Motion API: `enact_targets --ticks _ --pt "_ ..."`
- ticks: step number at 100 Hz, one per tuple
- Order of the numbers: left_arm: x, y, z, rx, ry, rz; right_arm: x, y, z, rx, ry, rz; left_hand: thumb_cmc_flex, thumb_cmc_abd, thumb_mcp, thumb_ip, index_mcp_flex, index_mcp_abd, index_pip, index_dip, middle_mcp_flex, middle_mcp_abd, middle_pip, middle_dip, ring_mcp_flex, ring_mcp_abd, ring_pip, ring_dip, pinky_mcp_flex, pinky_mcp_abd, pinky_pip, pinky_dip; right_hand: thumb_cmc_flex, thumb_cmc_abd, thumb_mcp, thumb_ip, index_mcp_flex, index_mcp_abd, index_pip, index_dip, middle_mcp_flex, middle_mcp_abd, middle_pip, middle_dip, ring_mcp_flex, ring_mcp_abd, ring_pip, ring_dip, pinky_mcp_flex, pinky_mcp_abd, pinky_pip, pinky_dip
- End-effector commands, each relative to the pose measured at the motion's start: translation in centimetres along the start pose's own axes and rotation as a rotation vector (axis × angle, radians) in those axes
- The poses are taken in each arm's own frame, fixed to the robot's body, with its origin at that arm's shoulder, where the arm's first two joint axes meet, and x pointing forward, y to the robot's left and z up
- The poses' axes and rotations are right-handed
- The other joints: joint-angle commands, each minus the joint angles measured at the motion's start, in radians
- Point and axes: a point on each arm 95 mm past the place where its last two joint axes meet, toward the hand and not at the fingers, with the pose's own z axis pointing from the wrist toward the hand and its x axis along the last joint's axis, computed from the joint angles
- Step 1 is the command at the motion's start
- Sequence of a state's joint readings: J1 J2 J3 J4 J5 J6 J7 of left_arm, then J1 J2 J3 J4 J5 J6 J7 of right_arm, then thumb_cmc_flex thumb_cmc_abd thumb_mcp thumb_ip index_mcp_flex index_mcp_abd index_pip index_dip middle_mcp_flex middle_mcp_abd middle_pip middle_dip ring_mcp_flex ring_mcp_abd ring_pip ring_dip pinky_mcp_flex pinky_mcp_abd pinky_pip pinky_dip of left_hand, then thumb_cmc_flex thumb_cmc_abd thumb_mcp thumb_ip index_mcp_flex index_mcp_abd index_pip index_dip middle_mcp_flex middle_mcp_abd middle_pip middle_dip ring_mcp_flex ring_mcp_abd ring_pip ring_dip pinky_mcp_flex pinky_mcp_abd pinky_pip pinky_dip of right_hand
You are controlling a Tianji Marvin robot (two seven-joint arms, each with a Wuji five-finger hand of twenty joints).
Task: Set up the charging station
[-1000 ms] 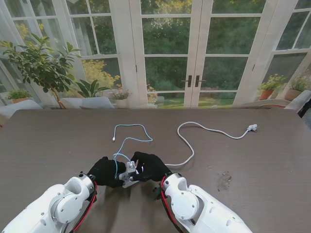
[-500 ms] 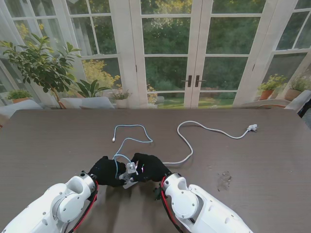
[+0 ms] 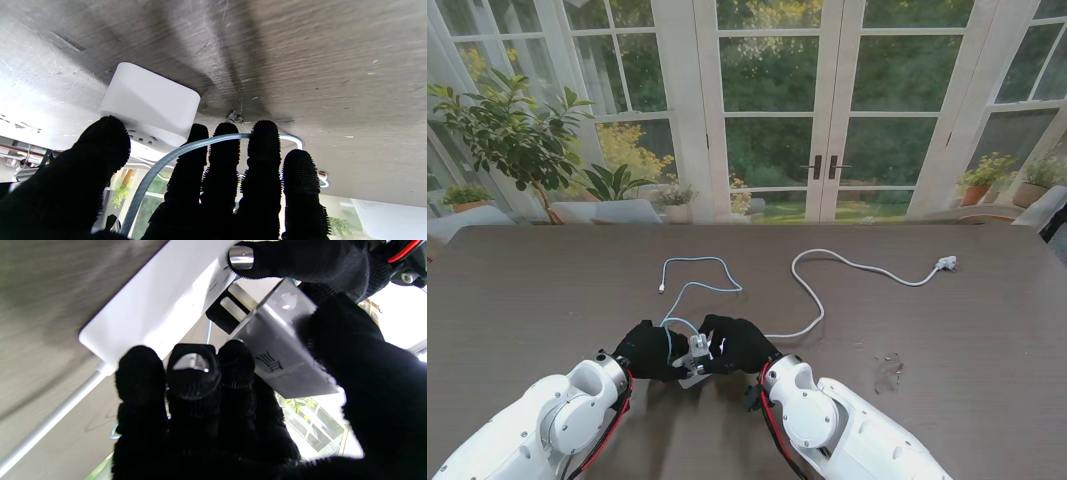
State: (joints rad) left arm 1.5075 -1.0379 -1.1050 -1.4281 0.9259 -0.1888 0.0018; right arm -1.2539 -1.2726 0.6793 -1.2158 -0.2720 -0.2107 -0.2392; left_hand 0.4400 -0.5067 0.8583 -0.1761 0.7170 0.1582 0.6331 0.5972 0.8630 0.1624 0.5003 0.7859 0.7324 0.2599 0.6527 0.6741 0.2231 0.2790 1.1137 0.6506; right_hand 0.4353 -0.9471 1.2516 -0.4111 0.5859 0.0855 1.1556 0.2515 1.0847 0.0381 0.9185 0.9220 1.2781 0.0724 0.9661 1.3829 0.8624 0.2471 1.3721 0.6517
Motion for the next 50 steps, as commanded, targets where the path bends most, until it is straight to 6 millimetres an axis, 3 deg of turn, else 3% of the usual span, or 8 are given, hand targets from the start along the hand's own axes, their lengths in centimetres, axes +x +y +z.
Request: enact_targets --ticks 1,6,11,19,50 --pt "0.03 0.89 0.03 -0.034 -0.007 -0.004 0.3 -0.06 0.12 0.011 0.008 0.003 0.141 -0.042 0.036 -0.033 0.022 -0.039 0.053 0.025 0.045 -0.028 0.024 0.023 0.035 0.009 0.023 0.016 0.007 0.042 0.04 0.019 0.081 0.126 0.176 0.049 0.139 -0.301 0.315 0.063 0.041 -0.053 -0.017 -0.007 0.029 0.003 -0.007 -0.704 -0.008 0.017 -0.012 -0.005" --pt "0.07 0.94 0.09 -0.037 -0.006 -0.002 0.25 -0.06 0.13 0.01 0.009 0.002 0.201 -0.079 0.012 -0.051 0.04 -0.07 0.122 0.002 0.074 -0.04 0.033 0.029 0.051 0.007 0.029 0.016 0.016 0.047 0.049 0.02 0.08 0.127 0.176 0.049 0.139 -0.301 0.315 0.063 0.041 -0.054 -0.017 -0.006 0.029 0.002 -0.008 -0.703 -0.008 0.016 -0.012 -0.006" --pt "0.09 0.98 0.14 -0.04 -0.002 0.007 0.21 -0.07 0.15 0.008 0.01 0.001 0.254 -0.106 -0.015 -0.052 0.052 -0.112 0.207 -0.043 0.11 -0.055 0.017 0.155 0.068 0.004 0.031 0.014 0.026 0.053 0.056 0.02 0.08 0.126 0.177 0.049 0.139 -0.301 0.314 0.063 0.042 -0.055 -0.017 -0.006 0.03 0.004 -0.008 -0.702 -0.008 0.013 -0.01 -0.006" --pt "0.13 1.07 0.2 -0.043 0.002 0.011 0.15 -0.09 0.19 0.001 0.009 0.001 0.274 -0.136 0.023 -0.055 0.086 -0.14 0.268 -0.061 0.181 -0.077 -0.005 0.245 0.1 0.002 0.036 0.014 0.04 0.066 0.062 0.021 0.081 0.122 0.178 0.049 0.142 -0.304 0.313 0.063 0.041 -0.053 -0.018 -0.007 0.03 0.0 -0.012 -0.702 -0.008 0.012 -0.009 -0.007" --pt "0.4 0.98 0.0 -0.057 0.014 0.027 -0.39 -0.66 0.85 0.004 0.009 -0.01 0.32 -0.183 0.08 -0.061 0.119 -0.191 0.358 -0.104 0.249 -0.099 -0.079 0.314 0.121 -0.008 0.029 0.013 0.049 0.071 0.069 0.022 0.073 0.081 0.18 0.056 0.203 -0.37 0.257 0.041 0.066 -0.067 -0.086 -0.069 0.026 -0.001 -0.062 -0.711 -0.039 0.014 -0.018 -0.012"
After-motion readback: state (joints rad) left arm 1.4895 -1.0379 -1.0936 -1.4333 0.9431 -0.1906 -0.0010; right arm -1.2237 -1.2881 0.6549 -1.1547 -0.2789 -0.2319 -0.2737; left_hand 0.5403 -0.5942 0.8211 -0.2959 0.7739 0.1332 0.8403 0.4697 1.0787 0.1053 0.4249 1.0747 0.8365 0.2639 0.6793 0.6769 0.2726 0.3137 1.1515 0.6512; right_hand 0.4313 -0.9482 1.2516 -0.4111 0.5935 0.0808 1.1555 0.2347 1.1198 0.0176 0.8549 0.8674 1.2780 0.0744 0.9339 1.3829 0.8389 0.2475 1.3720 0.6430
